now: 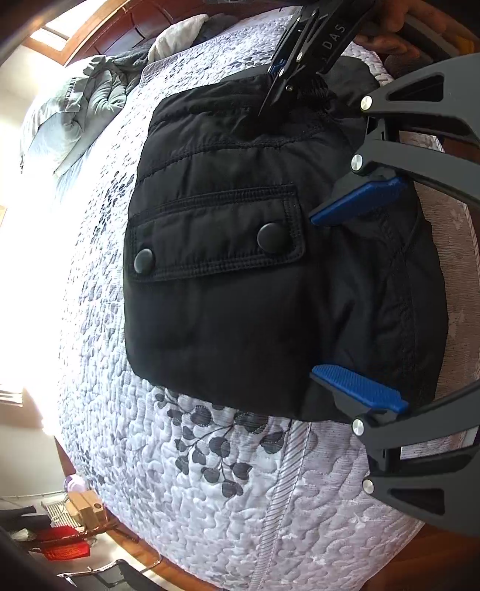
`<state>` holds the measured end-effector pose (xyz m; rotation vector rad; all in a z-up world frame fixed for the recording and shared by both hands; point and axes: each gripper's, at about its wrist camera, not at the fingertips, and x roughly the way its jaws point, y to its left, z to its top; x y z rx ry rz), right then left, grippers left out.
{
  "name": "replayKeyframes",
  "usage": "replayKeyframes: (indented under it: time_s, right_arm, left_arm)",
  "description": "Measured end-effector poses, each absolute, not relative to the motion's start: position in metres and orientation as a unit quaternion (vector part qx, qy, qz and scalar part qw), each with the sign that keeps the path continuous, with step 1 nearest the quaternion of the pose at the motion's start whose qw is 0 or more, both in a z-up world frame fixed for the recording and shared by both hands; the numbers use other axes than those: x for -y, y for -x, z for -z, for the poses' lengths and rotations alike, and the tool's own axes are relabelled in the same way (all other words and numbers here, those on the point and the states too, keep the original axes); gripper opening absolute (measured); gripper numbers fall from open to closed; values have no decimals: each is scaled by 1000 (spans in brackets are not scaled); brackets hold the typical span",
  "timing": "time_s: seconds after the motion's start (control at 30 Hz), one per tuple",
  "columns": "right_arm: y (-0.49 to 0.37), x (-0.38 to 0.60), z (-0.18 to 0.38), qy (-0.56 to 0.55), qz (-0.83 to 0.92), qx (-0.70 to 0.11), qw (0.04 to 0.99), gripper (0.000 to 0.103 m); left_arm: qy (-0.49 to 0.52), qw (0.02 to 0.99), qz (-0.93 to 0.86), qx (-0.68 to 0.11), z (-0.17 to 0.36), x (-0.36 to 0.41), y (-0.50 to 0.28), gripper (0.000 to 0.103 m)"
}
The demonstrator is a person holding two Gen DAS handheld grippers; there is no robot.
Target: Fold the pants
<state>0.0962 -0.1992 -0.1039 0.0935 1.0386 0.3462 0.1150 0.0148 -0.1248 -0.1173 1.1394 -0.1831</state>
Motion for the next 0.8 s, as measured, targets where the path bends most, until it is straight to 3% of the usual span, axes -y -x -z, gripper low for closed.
replayKeyframes:
  time_s: [0.47, 0.8]
  right_arm:
    - [-73, 210, 23, -67, -209, -421, 880, 20]
    - [-57, 279, 23, -94, -127, -423, 892, 20]
  left_arm:
    - [96, 853, 78, -508, 91, -36, -110, 81]
    - [70, 850, 107, -512, 91, -3, -110, 82]
